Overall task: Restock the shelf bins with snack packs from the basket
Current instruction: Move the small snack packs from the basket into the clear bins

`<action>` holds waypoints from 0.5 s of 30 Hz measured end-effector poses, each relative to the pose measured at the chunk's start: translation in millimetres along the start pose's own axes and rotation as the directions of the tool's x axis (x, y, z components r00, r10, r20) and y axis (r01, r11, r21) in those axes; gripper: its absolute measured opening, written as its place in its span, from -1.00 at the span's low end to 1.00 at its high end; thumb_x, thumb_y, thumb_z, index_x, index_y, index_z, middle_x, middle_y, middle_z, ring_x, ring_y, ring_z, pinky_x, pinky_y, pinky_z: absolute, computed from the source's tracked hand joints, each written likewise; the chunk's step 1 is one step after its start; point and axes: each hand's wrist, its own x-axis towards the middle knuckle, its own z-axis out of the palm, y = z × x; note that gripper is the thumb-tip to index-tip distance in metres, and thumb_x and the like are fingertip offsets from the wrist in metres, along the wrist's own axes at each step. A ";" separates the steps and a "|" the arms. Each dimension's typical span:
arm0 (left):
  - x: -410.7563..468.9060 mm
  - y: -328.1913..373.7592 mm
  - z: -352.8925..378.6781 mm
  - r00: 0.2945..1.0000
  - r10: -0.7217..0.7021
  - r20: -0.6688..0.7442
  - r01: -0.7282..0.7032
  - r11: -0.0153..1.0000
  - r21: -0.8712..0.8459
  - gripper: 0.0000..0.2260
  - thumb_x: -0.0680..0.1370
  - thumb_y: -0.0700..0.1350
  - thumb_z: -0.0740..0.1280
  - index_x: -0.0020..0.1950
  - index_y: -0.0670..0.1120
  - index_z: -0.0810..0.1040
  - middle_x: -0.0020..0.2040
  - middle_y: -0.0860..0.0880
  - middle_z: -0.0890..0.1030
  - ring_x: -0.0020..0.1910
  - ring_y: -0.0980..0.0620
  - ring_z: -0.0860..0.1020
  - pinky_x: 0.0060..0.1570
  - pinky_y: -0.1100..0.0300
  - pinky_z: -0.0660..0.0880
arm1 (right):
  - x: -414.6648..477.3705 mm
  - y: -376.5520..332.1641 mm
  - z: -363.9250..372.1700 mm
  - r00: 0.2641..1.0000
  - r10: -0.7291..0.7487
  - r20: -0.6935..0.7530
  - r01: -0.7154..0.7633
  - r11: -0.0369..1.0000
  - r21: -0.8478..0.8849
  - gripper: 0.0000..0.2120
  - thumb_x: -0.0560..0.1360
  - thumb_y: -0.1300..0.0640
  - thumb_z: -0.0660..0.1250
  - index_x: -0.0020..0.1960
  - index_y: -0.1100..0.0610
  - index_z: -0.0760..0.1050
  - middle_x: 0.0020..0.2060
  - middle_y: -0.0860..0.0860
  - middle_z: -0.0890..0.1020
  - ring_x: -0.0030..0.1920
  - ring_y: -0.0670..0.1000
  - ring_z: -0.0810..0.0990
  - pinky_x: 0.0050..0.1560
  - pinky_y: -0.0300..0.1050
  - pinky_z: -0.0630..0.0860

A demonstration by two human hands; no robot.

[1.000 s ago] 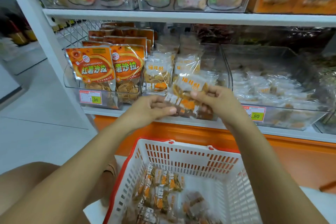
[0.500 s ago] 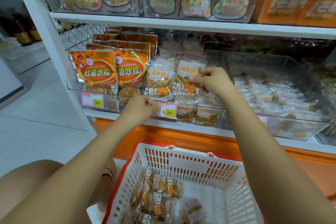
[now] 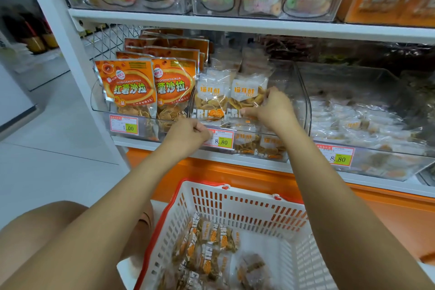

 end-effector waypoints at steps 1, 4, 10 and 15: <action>-0.1 -0.1 0.0 1.000 0.003 0.001 -0.003 1.000 -0.005 -0.83 0.54 -0.13 0.33 -0.25 -0.01 0.52 -0.26 0.04 0.57 -0.14 0.04 0.55 -0.04 0.10 0.50 | 0.9 1.4 2.4 1.000 -0.009 -0.027 0.010 1.000 0.023 -0.34 0.30 -0.03 0.56 0.25 0.18 0.37 0.21 0.10 0.49 0.16 0.10 0.50 0.09 -0.03 0.45; -0.5 -0.9 0.0 1.000 0.003 0.012 -0.002 0.999 -0.034 -0.83 0.54 -0.14 0.35 -0.25 0.00 0.52 -0.24 0.04 0.58 -0.14 0.06 0.55 0.01 0.08 0.52 | 2.7 4.2 2.8 1.000 -0.007 -0.027 0.008 0.998 0.056 -0.36 0.28 -0.02 0.57 0.22 0.15 0.36 0.21 0.10 0.49 0.17 0.10 0.50 0.11 -0.03 0.45; -1.5 -6.8 -0.7 0.999 0.050 0.020 -0.049 0.997 -0.067 -0.94 0.52 -0.14 0.37 -0.16 -0.05 0.58 -0.17 -0.06 0.64 -0.11 0.02 0.59 0.08 -0.01 0.55 | -8.5 1.9 -8.7 0.996 -0.039 -0.085 0.047 0.994 0.098 -0.18 0.30 -0.09 0.55 0.40 0.14 0.22 0.36 0.08 0.31 0.30 0.10 0.41 0.25 0.00 0.39; -11.3 -20.9 5.7 0.992 0.129 -0.017 -0.129 0.990 -0.056 -0.79 0.57 0.02 0.30 -0.13 -0.10 0.58 -0.19 -0.06 0.63 -0.15 0.00 0.59 -0.05 0.00 0.55 | -45.3 1.5 -7.9 0.924 -0.198 -0.328 0.258 0.954 0.152 -0.70 0.48 -0.05 0.39 0.10 0.07 0.43 -0.17 -0.07 0.51 -0.20 -0.14 0.48 -0.19 -0.20 0.47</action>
